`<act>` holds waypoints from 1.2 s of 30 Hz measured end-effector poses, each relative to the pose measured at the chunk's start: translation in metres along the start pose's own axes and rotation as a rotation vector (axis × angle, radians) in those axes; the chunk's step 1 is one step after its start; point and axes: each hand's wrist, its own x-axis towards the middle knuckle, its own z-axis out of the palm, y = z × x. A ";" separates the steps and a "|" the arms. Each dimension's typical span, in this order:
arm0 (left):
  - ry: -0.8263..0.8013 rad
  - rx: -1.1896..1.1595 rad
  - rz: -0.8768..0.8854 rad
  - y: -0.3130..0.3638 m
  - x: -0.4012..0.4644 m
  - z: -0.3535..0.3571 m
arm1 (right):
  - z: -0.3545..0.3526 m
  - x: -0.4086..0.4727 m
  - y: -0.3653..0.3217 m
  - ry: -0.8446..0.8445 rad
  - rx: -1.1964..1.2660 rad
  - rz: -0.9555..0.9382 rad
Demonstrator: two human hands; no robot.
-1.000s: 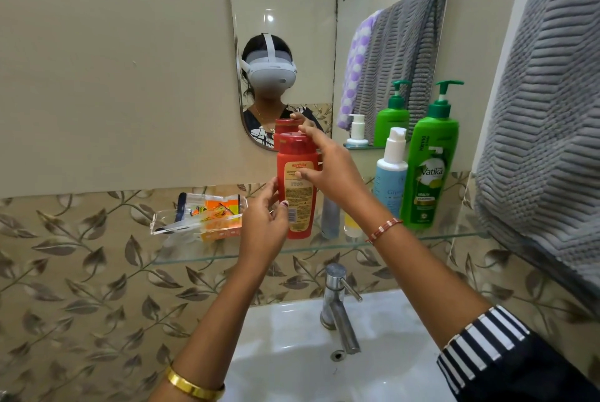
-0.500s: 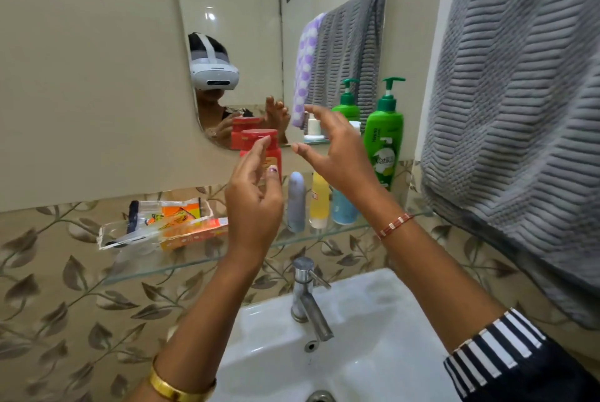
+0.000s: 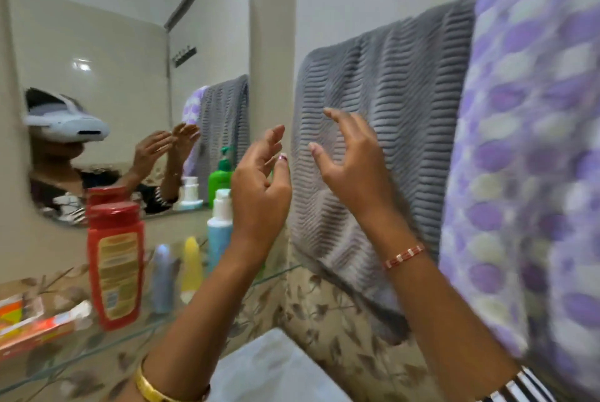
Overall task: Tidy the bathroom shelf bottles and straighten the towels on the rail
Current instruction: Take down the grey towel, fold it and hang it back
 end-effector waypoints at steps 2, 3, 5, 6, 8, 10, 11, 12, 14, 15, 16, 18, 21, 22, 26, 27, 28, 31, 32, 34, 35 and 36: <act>-0.028 -0.082 -0.010 0.008 0.001 0.024 | -0.023 0.004 0.008 0.078 -0.048 0.022; -0.049 -0.113 -0.017 0.012 0.001 0.035 | -0.033 0.006 0.011 0.114 -0.059 0.031; -0.090 -0.136 -0.035 0.021 -0.001 0.054 | -0.050 0.010 0.017 0.167 -0.068 0.064; -0.103 -0.136 -0.043 0.025 -0.002 0.061 | -0.057 0.011 0.020 0.188 -0.076 0.080; -0.123 -0.142 -0.059 0.033 -0.004 0.072 | -0.066 0.010 0.024 0.216 -0.100 0.090; -0.136 -0.144 -0.068 0.038 -0.007 0.078 | -0.070 0.008 0.025 0.230 -0.140 0.082; -0.139 -0.145 -0.071 0.040 -0.008 0.080 | -0.071 0.008 0.025 0.240 -0.185 0.076; -0.141 -0.147 -0.076 0.041 -0.008 0.082 | -0.071 0.009 0.024 0.251 -0.247 0.073; -0.145 -0.152 -0.090 0.040 -0.005 0.083 | -0.070 0.013 0.026 0.256 -0.360 0.107; -0.147 -0.155 -0.101 0.039 -0.001 0.083 | -0.070 0.016 0.027 0.248 -0.381 0.142; -0.147 -0.163 -0.114 0.037 0.004 0.083 | -0.070 0.020 0.029 0.236 -0.377 0.179; -0.147 -0.183 -0.136 0.031 0.013 0.083 | -0.067 0.028 0.034 0.206 -0.349 0.230; -0.167 -0.182 -0.127 0.023 0.028 0.084 | -0.059 0.038 0.037 0.256 -0.373 0.209; -0.177 -0.179 -0.120 0.020 0.033 0.086 | -0.058 0.042 0.037 0.303 -0.377 0.196; -0.207 -0.129 -0.094 0.009 0.057 0.092 | -0.059 0.066 0.037 0.422 -0.273 0.222; -0.208 -0.116 -0.084 0.007 0.063 0.094 | -0.058 0.071 0.038 0.418 -0.242 0.227; -0.205 -0.108 -0.074 0.004 0.070 0.094 | -0.058 0.072 0.038 0.404 -0.221 0.228; -0.187 -0.090 -0.064 -0.003 0.089 0.098 | -0.061 0.062 0.035 0.338 -0.238 0.220; -0.192 -0.087 -0.066 -0.004 0.095 0.101 | -0.064 0.056 0.034 0.317 -0.269 0.217; -0.216 -0.071 -0.071 -0.003 0.103 0.108 | -0.069 0.043 0.032 0.292 -0.357 0.203; -0.232 -0.055 -0.074 -0.002 0.106 0.112 | -0.070 0.036 0.030 0.287 -0.389 0.193; -0.248 -0.036 -0.079 0.000 0.109 0.118 | -0.071 0.029 0.028 0.280 -0.403 0.186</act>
